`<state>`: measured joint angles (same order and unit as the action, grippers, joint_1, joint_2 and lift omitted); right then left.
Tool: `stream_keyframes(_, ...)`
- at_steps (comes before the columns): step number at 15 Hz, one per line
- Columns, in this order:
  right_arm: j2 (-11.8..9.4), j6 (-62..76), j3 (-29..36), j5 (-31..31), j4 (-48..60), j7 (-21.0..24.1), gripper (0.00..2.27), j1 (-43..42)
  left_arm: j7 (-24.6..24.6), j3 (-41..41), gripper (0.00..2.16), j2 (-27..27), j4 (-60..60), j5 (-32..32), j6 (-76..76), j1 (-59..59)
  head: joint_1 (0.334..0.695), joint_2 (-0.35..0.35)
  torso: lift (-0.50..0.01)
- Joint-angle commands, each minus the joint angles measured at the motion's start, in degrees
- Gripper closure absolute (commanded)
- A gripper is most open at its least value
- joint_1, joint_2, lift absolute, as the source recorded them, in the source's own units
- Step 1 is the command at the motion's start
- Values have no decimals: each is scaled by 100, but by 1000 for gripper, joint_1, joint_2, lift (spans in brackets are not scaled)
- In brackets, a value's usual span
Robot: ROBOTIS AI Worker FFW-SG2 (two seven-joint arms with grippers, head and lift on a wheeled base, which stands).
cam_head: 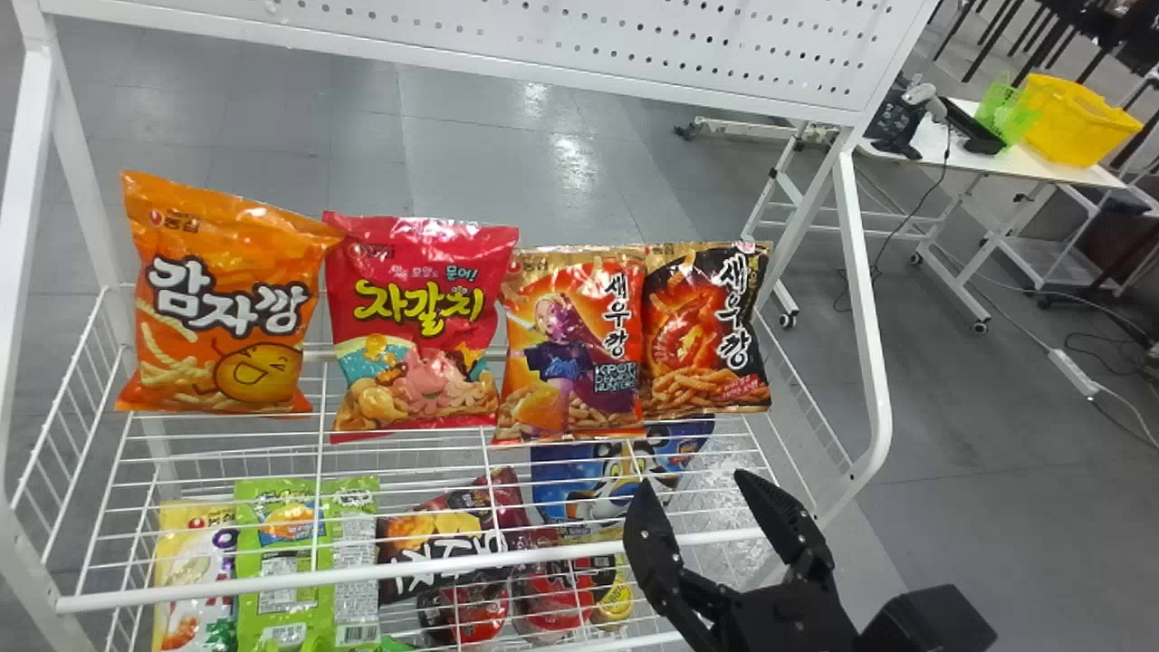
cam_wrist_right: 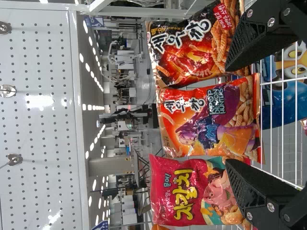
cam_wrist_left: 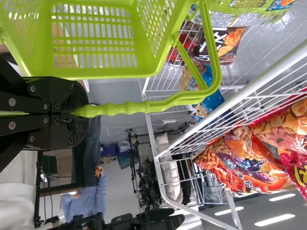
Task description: Hold basket handle with left hand then pick Jagalchi snack with right hand and place into basket
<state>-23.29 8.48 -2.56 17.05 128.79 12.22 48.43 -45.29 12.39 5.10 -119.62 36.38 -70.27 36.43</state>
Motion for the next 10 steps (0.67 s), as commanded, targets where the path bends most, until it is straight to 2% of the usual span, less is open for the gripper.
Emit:
stream_keyframes(1,0,0,-7,0,6,0,140,0,-15,0,1959,0,0,1,0,4,695,-344,-10)
stream_keyframes(10,9,0,-25,0,-3,0,140,0,-32,0,1959,0,-9,1,-18,4,695,-342,-10)
